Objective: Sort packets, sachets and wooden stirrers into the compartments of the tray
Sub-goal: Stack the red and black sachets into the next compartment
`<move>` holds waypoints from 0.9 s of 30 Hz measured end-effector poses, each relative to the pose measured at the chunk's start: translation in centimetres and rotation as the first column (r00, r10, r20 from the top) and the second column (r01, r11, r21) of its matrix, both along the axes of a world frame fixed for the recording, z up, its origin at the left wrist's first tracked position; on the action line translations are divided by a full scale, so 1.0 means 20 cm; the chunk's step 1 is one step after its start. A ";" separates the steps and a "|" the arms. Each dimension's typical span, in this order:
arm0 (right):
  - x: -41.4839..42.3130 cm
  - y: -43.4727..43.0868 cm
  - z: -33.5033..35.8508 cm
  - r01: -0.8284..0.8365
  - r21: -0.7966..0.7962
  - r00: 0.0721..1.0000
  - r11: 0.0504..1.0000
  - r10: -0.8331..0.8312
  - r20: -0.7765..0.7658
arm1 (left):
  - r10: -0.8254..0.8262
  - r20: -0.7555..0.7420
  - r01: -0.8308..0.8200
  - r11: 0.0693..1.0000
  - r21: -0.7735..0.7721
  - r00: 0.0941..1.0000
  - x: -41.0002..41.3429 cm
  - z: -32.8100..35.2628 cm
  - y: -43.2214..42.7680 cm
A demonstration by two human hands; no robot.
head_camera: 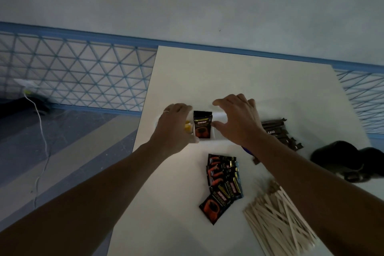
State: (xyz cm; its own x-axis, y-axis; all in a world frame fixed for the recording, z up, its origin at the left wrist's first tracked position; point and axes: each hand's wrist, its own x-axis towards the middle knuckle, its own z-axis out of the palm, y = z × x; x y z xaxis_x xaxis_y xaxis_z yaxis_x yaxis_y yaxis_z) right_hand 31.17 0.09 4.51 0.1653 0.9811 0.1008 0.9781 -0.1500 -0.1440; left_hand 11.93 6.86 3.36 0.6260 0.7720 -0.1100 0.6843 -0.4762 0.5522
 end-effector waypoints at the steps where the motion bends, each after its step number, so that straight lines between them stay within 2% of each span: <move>1: 0.00 -0.04 0.01 0.002 0.039 0.999 0.999 -0.001 -0.037 | 0.023 0.062 -0.024 1.000 0.016 0.998 0.01 0.02 -0.03; 4: 0.00 -0.17 0.02 0.020 0.105 0.984 0.994 -0.001 -0.178 | 0.025 0.214 -0.036 0.998 0.048 0.976 0.04 0.06 -0.14; 8: 0.00 -0.36 -0.02 0.059 0.057 0.953 0.997 -0.039 -0.299 | -0.083 0.238 0.093 0.995 -0.032 0.968 0.06 0.02 -0.32; 11: 0.00 -0.50 -0.08 0.114 -0.049 0.925 0.992 -0.124 -0.360 | -0.102 0.178 0.124 0.985 -0.120 0.979 0.05 -0.04 -0.46; 16: -0.04 -0.70 -0.17 0.220 -0.231 0.875 0.948 -0.296 -0.383 | -0.068 -0.011 0.064 0.974 -0.218 0.998 0.04 -0.16 -0.66; 20: -0.11 -0.79 -0.23 0.272 -0.319 0.821 0.908 -0.392 -0.415 | -0.072 -0.153 0.037 0.975 -0.218 0.986 0.01 -0.23 -0.78; 23: -0.15 -0.81 -0.26 0.297 -0.366 0.802 0.882 -0.439 -0.405 | -0.043 -0.157 0.009 0.978 -0.209 0.987 0.00 -0.27 -0.84; 27: -0.20 -0.82 -0.30 0.320 -0.345 0.803 0.882 -0.446 -0.396 | 0.009 -0.101 -0.030 0.977 -0.213 0.995 0.00 -0.30 -0.87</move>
State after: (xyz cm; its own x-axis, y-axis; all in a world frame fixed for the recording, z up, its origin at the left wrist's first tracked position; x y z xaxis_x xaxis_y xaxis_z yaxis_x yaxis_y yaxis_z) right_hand 27.14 -16.27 -1.43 0.4969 0.8073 -0.3183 0.6647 -0.5899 -0.4584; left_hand 11.95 -10.55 -2.70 0.5887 0.7360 -0.3341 0.7485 -0.3404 0.5691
